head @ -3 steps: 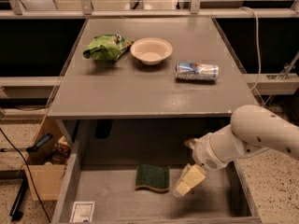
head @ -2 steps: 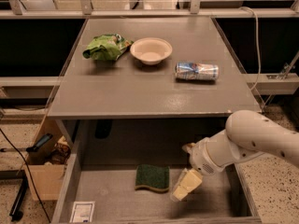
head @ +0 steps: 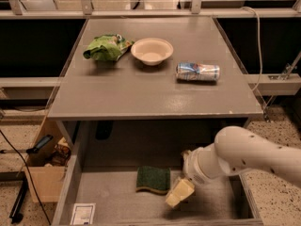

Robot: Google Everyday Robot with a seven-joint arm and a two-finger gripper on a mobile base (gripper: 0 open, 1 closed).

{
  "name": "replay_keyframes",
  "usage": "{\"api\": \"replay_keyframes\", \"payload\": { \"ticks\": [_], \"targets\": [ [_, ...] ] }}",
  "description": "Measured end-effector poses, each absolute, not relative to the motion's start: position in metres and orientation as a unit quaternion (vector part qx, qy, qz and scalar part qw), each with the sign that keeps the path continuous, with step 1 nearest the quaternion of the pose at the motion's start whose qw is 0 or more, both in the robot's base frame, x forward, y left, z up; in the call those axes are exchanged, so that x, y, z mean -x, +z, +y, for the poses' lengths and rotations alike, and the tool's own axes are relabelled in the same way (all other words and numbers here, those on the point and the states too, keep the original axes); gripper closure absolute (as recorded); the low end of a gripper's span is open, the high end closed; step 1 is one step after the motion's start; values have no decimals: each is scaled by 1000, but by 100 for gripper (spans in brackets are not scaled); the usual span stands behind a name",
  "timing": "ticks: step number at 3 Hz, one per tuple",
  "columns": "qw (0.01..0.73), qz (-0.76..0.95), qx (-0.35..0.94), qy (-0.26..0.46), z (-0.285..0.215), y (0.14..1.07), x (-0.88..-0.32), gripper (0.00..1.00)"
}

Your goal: Pick sponge from top drawer and place on counter

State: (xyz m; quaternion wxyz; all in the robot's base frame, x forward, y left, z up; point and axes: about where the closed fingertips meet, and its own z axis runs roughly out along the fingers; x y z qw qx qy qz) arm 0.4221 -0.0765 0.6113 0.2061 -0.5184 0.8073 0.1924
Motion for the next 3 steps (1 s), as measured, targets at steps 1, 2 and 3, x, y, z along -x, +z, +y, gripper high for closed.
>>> {"api": "replay_keyframes", "payload": {
  "ticks": [1,2,3],
  "targets": [
    [217,823,498,166,-73,600,-422,0],
    [231,827,491,147,-56,592,-425,0],
    [231,827,491,147,-56,592,-425,0]
  ]
}}
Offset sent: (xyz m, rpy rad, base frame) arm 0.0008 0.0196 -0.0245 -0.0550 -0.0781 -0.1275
